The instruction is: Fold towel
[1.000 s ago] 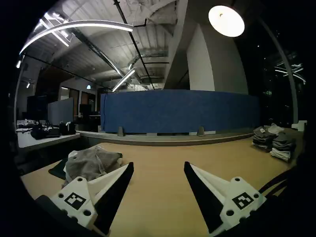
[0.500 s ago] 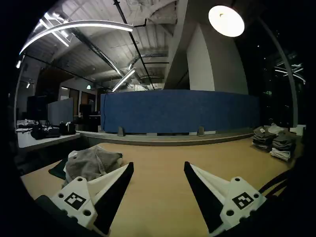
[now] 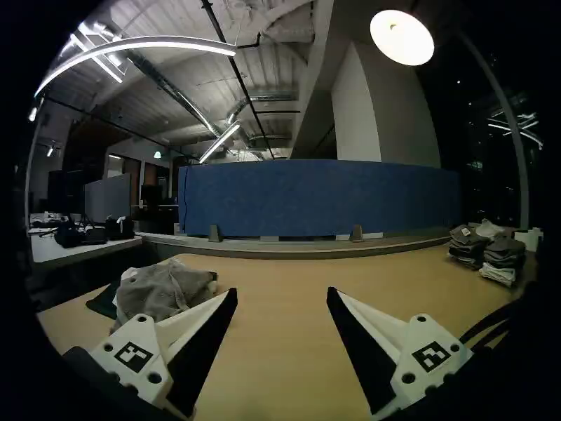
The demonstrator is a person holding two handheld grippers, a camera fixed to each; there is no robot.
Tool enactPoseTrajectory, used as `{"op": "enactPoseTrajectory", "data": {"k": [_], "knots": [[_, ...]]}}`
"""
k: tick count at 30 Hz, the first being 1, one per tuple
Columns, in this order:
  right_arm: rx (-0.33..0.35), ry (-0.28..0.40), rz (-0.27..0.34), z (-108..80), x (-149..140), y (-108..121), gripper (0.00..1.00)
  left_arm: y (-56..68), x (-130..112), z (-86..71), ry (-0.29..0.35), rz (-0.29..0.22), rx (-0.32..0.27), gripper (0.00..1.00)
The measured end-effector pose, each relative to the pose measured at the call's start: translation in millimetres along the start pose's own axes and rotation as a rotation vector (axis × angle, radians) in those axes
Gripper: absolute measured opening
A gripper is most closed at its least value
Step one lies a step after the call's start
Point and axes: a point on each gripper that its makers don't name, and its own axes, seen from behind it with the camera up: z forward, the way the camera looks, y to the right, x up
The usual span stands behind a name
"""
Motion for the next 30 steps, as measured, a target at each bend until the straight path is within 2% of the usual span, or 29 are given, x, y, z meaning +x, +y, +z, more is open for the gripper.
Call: {"op": "enactPoseTrajectory", "data": {"k": [6,30], "knots": [[0.004,0.003,-0.055,-0.5,-4.1,-11.8,1.0,0.3,-0.2,-0.6,0.0,0.0,0.0,0.95],[-0.002,0.0,-0.052,1.1,-2.5,-9.8,1.0,0.9,0.6,-0.9,0.0,0.0,0.0,0.95]]}}
